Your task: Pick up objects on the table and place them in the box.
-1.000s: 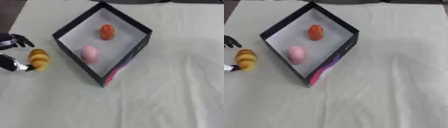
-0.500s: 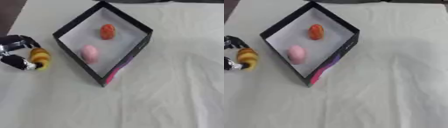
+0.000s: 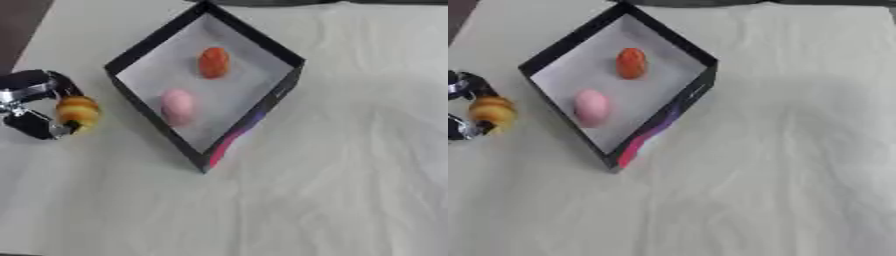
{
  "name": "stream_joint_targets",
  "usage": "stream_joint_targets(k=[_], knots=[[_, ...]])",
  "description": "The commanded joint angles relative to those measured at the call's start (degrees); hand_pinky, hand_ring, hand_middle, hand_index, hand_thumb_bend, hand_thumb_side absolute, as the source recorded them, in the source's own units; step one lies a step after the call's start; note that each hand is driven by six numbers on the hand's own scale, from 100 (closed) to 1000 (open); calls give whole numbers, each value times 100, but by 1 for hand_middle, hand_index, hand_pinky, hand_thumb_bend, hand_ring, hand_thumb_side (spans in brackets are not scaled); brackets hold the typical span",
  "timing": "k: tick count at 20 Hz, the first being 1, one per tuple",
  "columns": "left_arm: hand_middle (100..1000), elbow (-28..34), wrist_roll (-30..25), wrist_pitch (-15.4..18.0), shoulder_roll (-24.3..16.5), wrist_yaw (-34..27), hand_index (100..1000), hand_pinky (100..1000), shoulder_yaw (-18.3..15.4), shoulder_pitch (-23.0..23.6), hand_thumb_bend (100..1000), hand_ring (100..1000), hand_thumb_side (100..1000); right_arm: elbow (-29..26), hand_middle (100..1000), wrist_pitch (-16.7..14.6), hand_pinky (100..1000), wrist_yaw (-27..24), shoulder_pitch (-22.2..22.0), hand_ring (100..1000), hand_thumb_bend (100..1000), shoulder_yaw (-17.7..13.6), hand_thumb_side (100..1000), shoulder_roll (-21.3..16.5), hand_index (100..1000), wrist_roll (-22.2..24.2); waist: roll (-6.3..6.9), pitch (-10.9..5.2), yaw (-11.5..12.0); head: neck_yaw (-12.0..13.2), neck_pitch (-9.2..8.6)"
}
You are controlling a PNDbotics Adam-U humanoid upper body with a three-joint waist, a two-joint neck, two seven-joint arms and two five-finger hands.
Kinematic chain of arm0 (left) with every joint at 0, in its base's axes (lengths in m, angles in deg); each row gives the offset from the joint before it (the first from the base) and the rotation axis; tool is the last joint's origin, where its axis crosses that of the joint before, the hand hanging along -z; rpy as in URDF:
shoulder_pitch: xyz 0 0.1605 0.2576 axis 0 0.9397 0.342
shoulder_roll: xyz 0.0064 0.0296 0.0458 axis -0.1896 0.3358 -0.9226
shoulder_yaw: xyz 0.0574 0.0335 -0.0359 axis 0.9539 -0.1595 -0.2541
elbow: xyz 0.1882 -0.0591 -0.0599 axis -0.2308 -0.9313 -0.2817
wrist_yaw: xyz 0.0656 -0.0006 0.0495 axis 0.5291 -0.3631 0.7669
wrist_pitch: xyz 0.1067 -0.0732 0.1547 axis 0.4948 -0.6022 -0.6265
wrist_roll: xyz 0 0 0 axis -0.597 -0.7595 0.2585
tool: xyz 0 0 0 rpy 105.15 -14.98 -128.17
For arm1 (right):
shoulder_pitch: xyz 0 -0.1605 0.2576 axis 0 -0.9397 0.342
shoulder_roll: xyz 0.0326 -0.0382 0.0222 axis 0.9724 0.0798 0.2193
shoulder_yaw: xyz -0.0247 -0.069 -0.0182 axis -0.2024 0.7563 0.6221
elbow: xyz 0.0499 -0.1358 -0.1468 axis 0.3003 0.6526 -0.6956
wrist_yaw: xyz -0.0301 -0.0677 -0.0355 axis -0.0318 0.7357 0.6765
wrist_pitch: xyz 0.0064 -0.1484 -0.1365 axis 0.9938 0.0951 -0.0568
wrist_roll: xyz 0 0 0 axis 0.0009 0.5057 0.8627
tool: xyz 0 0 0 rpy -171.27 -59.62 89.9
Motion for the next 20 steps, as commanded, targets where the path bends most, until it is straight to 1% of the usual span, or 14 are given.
stream_joint_targets(k=[1, 4, 5, 7, 8, 10, 12, 15, 18, 20], knots=[[698, 590, 79, -131, -445, -172, 662, 772, -242, 0, 121, 746, 100, -57, 635, -19, 865, -25, 22, 807, 100, -52, 547, -186, 788, 11, 84, -62, 10, 18, -24], [697, 1379, 278, -229, -659, -297, 663, 771, -563, -48, 120, 742, 100, -93, 636, -40, 866, -25, 3, 811, 100, -72, 538, -232, 789, 6, 90, -77, 23, -14, -28], [696, 1608, 345, -289, -696, -353, 663, 773, -668, -91, 104, 740, 100, -102, 636, -44, 866, -28, -2, 811, 100, -79, 536, -245, 789, 3, 92, -80, 29, -23, -29], [697, 1969, 495, -412, -666, -521, 665, 776, -858, -333, 100, 740, 100, -116, 637, -51, 866, -39, 3, 812, 100, -82, 531, -276, 789, 6, 95, -97, 45, -46, -28], [698, 2091, 562, -449, -624, -587, 667, 776, -896, -502, 103, 741, 100, -123, 637, -56, 866, -47, 13, 812, 100, -80, 529, -293, 789, 9, 98, -108, 47, -58, -23], [699, 2176, 627, -473, -473, -614, 669, 775, -845, -865, 112, 741, 100, -133, 636, -62, 865, -69, 39, 812, 100, -74, 523, -324, 789, 14, 108, -132, 40, -60, -13], [698, 2039, 623, -458, -191, -543, 669, 774, -718, -1253, 106, 739, 100, -140, 637, -67, 865, -101, 87, 812, 100, -66, 519, -337, 788, 19, 112, -159, 9, -23, -13], [697, 1525, 592, -325, 375, -273, 670, 772, -493, -1856, 114, 738, 100, -158, 637, -89, 865, -157, 187, 812, 100, -40, 508, -355, 789, 43, 99, -193, -55, 34, -21], [697, 953, 564, -81, 848, 55, 673, 766, -320, -2254, 134, 735, 100, -176, 637, -106, 865, -187, 249, 812, 100, -41, 502, -382, 788, 43, 110, -218, -112, 90, -14], [697, 541, 493, 67, 1130, 275, 674, 767, -244, -2400, 134, 735, 100, -167, 636, -110, 865, -213, 298, 811, 100, -39, 494, -391, 788, 36, 114, -221, -134, 124, -23]])
